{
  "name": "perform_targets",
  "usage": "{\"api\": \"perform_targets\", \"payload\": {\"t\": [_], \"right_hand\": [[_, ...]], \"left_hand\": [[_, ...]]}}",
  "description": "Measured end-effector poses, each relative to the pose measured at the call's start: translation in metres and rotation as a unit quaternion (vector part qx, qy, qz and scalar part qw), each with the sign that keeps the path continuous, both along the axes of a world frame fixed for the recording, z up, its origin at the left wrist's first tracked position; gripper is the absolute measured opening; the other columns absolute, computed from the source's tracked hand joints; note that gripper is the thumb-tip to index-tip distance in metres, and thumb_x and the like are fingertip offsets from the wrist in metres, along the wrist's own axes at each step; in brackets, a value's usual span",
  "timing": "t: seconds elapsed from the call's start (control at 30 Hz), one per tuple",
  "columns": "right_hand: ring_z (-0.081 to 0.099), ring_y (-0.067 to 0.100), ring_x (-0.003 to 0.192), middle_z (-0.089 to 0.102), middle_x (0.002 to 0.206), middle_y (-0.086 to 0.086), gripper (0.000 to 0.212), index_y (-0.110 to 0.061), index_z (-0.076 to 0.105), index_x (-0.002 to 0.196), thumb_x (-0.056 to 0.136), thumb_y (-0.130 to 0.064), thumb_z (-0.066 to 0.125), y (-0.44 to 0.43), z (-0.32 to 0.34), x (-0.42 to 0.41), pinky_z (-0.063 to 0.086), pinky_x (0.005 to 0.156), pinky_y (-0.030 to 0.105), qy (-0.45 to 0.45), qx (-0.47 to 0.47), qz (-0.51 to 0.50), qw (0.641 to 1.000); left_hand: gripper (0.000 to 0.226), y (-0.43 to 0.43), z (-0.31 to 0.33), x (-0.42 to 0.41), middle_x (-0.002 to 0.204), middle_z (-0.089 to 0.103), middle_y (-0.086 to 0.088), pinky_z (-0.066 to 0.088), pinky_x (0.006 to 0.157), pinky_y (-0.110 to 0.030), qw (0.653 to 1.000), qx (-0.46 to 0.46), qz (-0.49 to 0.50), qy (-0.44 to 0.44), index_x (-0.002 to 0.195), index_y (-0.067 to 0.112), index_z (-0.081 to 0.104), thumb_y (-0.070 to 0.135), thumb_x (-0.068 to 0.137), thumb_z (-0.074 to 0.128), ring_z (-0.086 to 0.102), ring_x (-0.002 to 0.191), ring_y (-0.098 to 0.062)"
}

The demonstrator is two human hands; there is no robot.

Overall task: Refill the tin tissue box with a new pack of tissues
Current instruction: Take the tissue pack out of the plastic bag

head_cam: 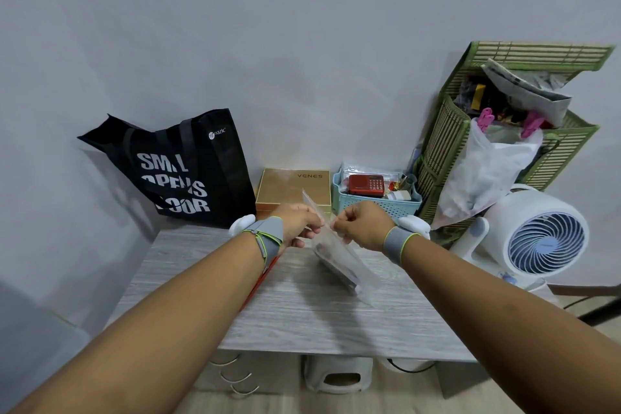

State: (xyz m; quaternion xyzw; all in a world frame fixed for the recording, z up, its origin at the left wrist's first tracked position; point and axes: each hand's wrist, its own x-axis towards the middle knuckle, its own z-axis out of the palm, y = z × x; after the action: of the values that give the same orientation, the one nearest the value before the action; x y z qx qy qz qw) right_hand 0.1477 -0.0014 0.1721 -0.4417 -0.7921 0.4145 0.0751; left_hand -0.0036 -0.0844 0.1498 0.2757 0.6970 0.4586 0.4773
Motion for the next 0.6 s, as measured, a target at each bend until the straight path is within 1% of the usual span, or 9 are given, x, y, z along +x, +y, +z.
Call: {"api": "perform_targets", "payload": {"t": [0.1,0.2,0.3,0.37,0.43,0.5,0.6], "right_hand": [[0.066,0.015,0.067,0.075,0.075,0.003,0.021,-0.009,0.074,0.081,0.087,-0.028,0.068,0.001,-0.002,-0.004,0.060,0.075,0.036,-0.005,0.020,-0.020,1.000],[0.071,0.021,0.075,0.075,0.074,0.004,0.022,-0.008,0.074,0.079,0.084,-0.028,0.065,-0.001,-0.001,-0.008,0.060,0.079,0.040,-0.007,0.035,-0.030,0.999],[0.072,0.028,0.081,0.075,0.080,0.010,0.026,-0.004,0.073,0.083,0.084,-0.028,0.063,-0.002,0.000,-0.012,0.060,0.081,0.044,-0.008,0.039,-0.037,0.998],[0.072,0.029,0.082,0.075,0.081,0.012,0.027,-0.001,0.072,0.085,0.086,-0.025,0.060,0.001,0.001,-0.011,0.059,0.082,0.044,-0.005,0.044,-0.050,0.998],[0.073,0.026,0.080,0.075,0.079,0.011,0.026,0.000,0.071,0.087,0.087,-0.023,0.059,0.004,0.001,-0.008,0.059,0.082,0.043,0.000,0.031,-0.053,0.998],[0.073,0.024,0.077,0.075,0.077,0.008,0.024,-0.004,0.071,0.086,0.089,-0.025,0.060,0.006,0.001,-0.008,0.059,0.081,0.043,-0.006,0.033,-0.037,0.999],[0.072,0.025,0.079,0.075,0.078,0.007,0.022,-0.009,0.071,0.082,0.087,-0.029,0.063,0.007,-0.001,-0.010,0.059,0.081,0.043,-0.016,0.057,-0.006,0.998]], "left_hand": [[0.009,-0.001,0.001,0.000,0.064,0.059,-0.006,0.031,0.042,-0.018,1.000,0.011,0.005,0.001,0.074,0.012,0.063,0.005,0.080,0.065,0.048,0.050,-0.012],[0.007,0.000,0.004,0.002,0.063,0.058,-0.005,0.030,0.043,-0.019,1.000,0.021,0.010,0.005,0.076,0.011,0.063,0.005,0.080,0.064,0.046,0.051,-0.012],[0.008,0.000,0.005,0.004,0.062,0.056,-0.005,0.029,0.042,-0.019,0.999,0.030,0.019,0.008,0.075,0.011,0.062,0.004,0.079,0.063,0.044,0.051,-0.012],[0.011,0.000,0.004,0.004,0.062,0.055,-0.005,0.029,0.043,-0.019,0.999,0.031,0.019,0.008,0.072,0.012,0.061,0.004,0.079,0.061,0.044,0.051,-0.012],[0.012,-0.001,0.004,0.005,0.062,0.055,-0.004,0.030,0.043,-0.019,0.999,0.032,0.017,0.003,0.070,0.014,0.061,0.005,0.080,0.061,0.044,0.050,-0.011],[0.013,-0.002,0.004,0.003,0.062,0.055,-0.003,0.030,0.044,-0.019,0.999,0.030,0.016,-0.005,0.070,0.015,0.061,0.006,0.080,0.061,0.045,0.050,-0.011],[0.013,-0.002,0.006,0.000,0.063,0.056,-0.003,0.030,0.044,-0.019,0.999,0.026,0.020,-0.013,0.070,0.014,0.061,0.006,0.081,0.061,0.045,0.050,-0.012]]}}
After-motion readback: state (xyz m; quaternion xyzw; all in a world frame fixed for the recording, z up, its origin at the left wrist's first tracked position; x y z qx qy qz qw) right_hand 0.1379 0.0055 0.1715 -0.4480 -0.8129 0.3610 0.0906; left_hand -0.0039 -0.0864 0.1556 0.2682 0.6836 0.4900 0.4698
